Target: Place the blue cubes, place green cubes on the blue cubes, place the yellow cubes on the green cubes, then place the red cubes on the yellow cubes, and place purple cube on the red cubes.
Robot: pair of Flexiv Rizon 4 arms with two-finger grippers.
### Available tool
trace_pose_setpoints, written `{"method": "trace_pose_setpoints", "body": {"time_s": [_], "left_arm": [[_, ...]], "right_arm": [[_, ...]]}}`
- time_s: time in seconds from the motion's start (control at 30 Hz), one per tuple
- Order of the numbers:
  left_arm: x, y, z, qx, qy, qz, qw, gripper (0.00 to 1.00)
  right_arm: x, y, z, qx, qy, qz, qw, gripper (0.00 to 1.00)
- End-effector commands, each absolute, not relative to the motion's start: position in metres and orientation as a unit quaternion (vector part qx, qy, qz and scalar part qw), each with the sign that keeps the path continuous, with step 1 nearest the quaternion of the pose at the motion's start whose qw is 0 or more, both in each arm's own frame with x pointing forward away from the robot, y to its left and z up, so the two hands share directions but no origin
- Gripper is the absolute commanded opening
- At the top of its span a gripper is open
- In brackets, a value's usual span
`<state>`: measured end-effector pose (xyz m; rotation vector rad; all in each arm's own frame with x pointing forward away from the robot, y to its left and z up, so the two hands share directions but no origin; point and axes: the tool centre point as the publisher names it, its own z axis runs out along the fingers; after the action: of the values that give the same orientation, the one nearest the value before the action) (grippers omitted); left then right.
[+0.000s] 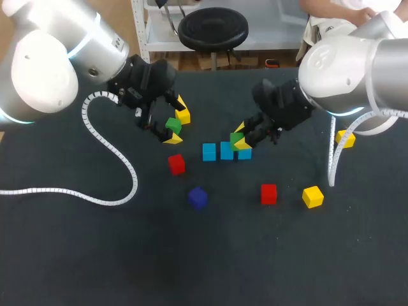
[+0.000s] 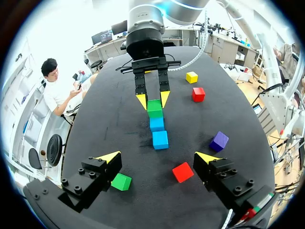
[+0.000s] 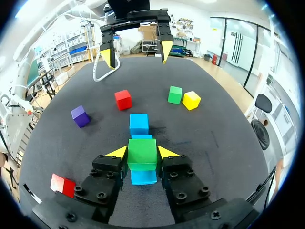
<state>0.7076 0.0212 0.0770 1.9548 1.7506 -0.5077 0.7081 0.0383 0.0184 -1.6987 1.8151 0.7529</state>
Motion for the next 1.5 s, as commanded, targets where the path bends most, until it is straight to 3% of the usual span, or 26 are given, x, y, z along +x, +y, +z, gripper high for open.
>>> {"method": "trace_pose_setpoints", "body": {"time_s": [0.03, 0.07, 0.1, 0.17, 0.2, 1.5], "left_arm": [[0.710, 0.021, 0.077, 0.712, 0.636, -0.186, 0.231, 1.00], [0.710, 0.021, 0.077, 0.712, 0.636, -0.186, 0.231, 1.00], [0.710, 0.021, 0.077, 0.712, 0.636, -0.186, 0.231, 1.00], [0.710, 0.021, 0.077, 0.712, 0.636, -0.186, 0.231, 1.00], [0.710, 0.021, 0.077, 0.712, 0.636, -0.186, 0.231, 1.00], [0.710, 0.021, 0.077, 0.712, 0.636, -0.186, 0.231, 1.00]], "right_arm": [[0.711, 0.040, 0.015, -0.630, 0.670, 0.285, 0.269, 0.45], [0.711, 0.040, 0.015, -0.630, 0.670, 0.286, 0.269, 0.69], [0.710, 0.040, 0.016, -0.630, 0.669, 0.287, 0.270, 0.78], [0.710, 0.039, 0.017, -0.629, 0.669, 0.288, 0.271, 0.87], [0.710, 0.038, 0.017, -0.627, 0.670, 0.288, 0.273, 1.00], [0.698, -0.016, 0.061, -0.650, 0.602, 0.326, 0.329, 1.00]]}}
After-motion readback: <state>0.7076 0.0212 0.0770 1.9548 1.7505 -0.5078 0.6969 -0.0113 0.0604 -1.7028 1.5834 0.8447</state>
